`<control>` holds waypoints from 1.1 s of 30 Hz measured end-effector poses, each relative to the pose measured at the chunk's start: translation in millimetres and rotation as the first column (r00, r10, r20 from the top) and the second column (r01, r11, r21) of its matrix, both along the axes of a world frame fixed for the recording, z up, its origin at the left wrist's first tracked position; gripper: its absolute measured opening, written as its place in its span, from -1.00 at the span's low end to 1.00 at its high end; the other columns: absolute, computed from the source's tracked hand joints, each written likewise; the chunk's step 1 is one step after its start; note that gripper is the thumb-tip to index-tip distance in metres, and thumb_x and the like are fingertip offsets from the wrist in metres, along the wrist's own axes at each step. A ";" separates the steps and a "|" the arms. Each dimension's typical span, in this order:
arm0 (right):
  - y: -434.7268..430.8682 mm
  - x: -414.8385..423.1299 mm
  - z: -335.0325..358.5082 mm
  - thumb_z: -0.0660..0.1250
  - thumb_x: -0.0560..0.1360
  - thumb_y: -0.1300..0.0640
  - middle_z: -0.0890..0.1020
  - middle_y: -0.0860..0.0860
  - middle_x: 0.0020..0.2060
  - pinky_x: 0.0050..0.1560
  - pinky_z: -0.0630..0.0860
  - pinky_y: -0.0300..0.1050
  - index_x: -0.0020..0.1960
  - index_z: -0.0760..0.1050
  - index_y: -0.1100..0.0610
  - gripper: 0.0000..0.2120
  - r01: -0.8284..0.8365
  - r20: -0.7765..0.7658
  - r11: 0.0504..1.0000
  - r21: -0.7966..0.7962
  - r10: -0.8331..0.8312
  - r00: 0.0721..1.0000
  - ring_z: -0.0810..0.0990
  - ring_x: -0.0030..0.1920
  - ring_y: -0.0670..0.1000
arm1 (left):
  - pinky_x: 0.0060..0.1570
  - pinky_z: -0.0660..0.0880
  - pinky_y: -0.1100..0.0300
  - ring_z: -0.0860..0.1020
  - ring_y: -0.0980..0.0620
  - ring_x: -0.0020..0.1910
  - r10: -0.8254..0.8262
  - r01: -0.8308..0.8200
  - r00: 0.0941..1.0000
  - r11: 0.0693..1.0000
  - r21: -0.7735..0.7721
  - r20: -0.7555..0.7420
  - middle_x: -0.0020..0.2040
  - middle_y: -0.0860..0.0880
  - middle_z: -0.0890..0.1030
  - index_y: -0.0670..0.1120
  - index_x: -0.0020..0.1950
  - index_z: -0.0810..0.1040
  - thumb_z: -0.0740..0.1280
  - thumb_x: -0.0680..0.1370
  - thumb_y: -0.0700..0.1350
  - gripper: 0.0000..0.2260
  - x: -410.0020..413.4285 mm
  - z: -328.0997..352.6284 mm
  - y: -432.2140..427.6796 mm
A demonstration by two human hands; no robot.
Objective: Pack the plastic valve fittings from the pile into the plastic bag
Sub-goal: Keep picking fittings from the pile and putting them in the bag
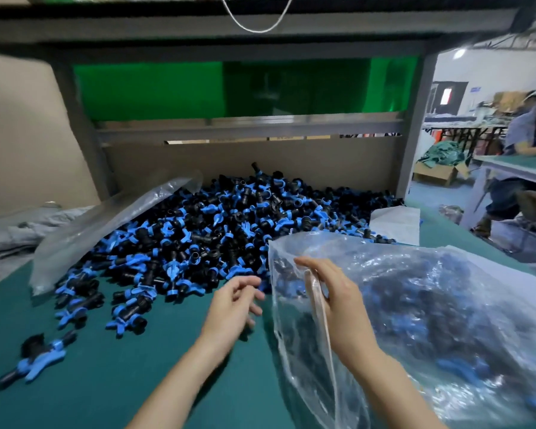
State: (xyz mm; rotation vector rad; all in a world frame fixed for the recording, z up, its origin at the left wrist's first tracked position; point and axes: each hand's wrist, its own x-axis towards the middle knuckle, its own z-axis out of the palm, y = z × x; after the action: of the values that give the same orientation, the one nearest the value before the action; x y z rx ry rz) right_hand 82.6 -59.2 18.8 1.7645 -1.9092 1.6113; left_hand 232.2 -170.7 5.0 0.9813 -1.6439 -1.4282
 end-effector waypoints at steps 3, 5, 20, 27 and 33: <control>-4.7 -2.7 -25.7 0.30 0.56 0.32 0.57 -0.31 0.15 0.19 0.47 -0.21 0.24 0.51 -0.15 -0.59 0.008 0.053 0.998 0.056 -0.011 0.999 0.52 0.20 -0.27 | -0.30 0.47 0.07 0.55 0.11 -0.27 0.242 -0.155 0.942 0.928 -0.339 0.232 -0.13 0.11 0.62 0.16 0.01 0.52 0.19 0.65 -0.11 -0.81 49.0 -30.5 -22.0; -4.4 -7.6 -36.1 0.32 0.54 0.30 0.58 -0.32 0.14 0.17 0.47 -0.24 0.21 0.51 -0.18 -0.58 0.025 0.074 0.995 0.095 -0.032 0.997 0.52 0.18 -0.30 | -0.17 0.40 0.10 0.50 0.07 -0.09 0.400 -0.230 0.879 0.833 -0.503 0.260 -0.06 0.16 0.57 0.18 0.01 0.49 0.18 0.64 -0.11 -0.81 66.3 -36.8 -33.0; -7.8 -19.7 -50.8 0.35 0.52 0.32 0.60 -0.28 0.14 0.18 0.46 -0.17 0.20 0.52 -0.20 -0.55 0.047 0.155 0.983 0.178 -0.075 0.985 0.54 0.19 -0.25 | 0.21 0.32 -0.05 0.42 -0.12 0.27 0.659 -0.187 0.497 0.717 -0.672 0.565 0.27 -0.08 0.52 -0.06 0.34 0.40 0.23 0.61 0.08 -0.64 68.6 -39.6 -70.4; -6.3 -19.1 -50.9 0.42 0.48 0.32 0.61 -0.27 0.14 0.18 0.50 -0.12 0.22 0.50 -0.21 -0.51 0.055 0.153 0.981 0.188 -0.085 0.985 0.56 0.17 -0.22 | 0.14 0.37 -0.05 0.48 -0.13 0.15 0.727 -0.284 0.551 0.626 -0.727 0.410 0.13 -0.08 0.56 -0.09 0.20 0.53 0.20 0.64 0.00 -0.76 73.1 -38.1 -69.6; -7.2 -19.0 -50.7 0.42 0.47 0.33 0.59 -0.32 0.14 0.18 0.49 -0.15 0.22 0.49 -0.23 -0.47 0.066 0.142 0.980 0.189 -0.094 0.985 0.54 0.17 -0.28 | -0.02 0.36 0.15 0.46 0.07 0.05 0.502 -0.389 0.857 0.780 -0.491 0.118 0.02 0.13 0.51 0.12 0.10 0.44 0.09 0.65 0.15 -0.80 72.5 -37.7 -59.2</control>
State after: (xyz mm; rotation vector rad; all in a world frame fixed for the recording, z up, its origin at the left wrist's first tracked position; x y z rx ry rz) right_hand 63.6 -66.3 -31.9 1.6440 -2.2330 1.6309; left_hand 304.7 -229.9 -32.7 1.1982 -1.6569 -0.5791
